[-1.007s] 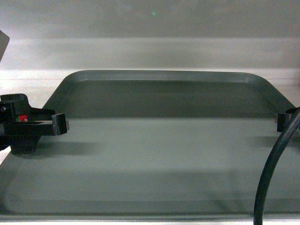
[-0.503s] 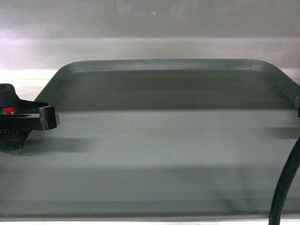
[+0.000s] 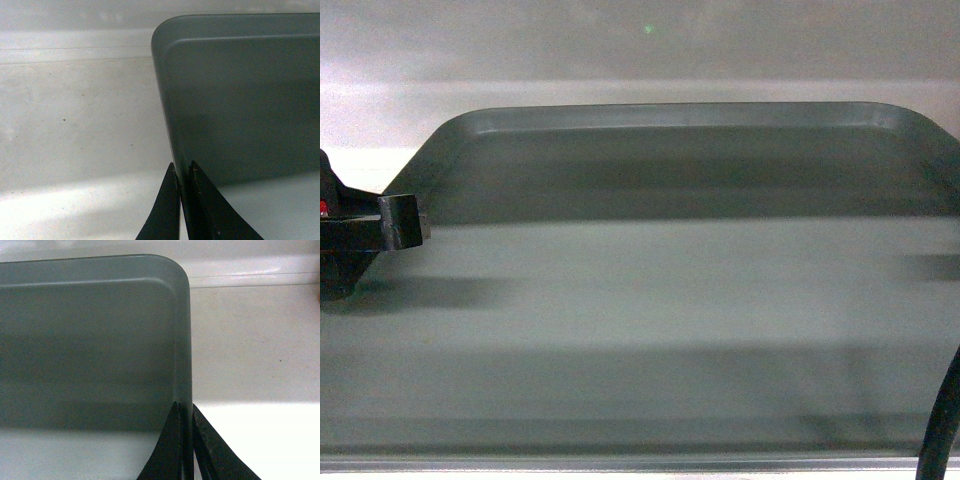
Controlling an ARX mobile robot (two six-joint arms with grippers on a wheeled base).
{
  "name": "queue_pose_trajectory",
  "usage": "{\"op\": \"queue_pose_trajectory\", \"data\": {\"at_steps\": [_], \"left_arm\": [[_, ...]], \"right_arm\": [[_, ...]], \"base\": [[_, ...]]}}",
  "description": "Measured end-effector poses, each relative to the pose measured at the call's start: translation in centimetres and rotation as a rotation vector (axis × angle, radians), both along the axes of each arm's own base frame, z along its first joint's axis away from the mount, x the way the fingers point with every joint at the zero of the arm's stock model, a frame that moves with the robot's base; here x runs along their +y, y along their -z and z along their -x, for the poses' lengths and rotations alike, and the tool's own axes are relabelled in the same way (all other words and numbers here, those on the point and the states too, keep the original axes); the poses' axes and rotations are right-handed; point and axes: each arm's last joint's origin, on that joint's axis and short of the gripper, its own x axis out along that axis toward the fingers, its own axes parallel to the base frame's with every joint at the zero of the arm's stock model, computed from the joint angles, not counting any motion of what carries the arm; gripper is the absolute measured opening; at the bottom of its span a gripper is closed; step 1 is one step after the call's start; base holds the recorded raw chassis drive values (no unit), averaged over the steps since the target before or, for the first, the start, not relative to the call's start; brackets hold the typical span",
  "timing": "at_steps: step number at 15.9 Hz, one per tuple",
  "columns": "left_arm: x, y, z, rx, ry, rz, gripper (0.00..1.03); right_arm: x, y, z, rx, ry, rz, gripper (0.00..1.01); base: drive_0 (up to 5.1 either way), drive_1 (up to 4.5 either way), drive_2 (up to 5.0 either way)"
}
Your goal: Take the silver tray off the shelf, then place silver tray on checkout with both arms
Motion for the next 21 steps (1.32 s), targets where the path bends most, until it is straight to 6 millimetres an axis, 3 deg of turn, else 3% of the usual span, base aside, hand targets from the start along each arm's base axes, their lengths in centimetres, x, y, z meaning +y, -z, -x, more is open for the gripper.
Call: {"op": "queue_pose_trajectory", "data": {"at_steps": [21], "left_arm": [[0.02, -0.03, 0.01, -0.002, -0.004, -0.001, 0.04]], "right_arm": [[0.01, -0.01, 0.0, -0.001, 0.0, 0.0, 0.03]], "base": [[0.0, 0.0, 0.0]]}}
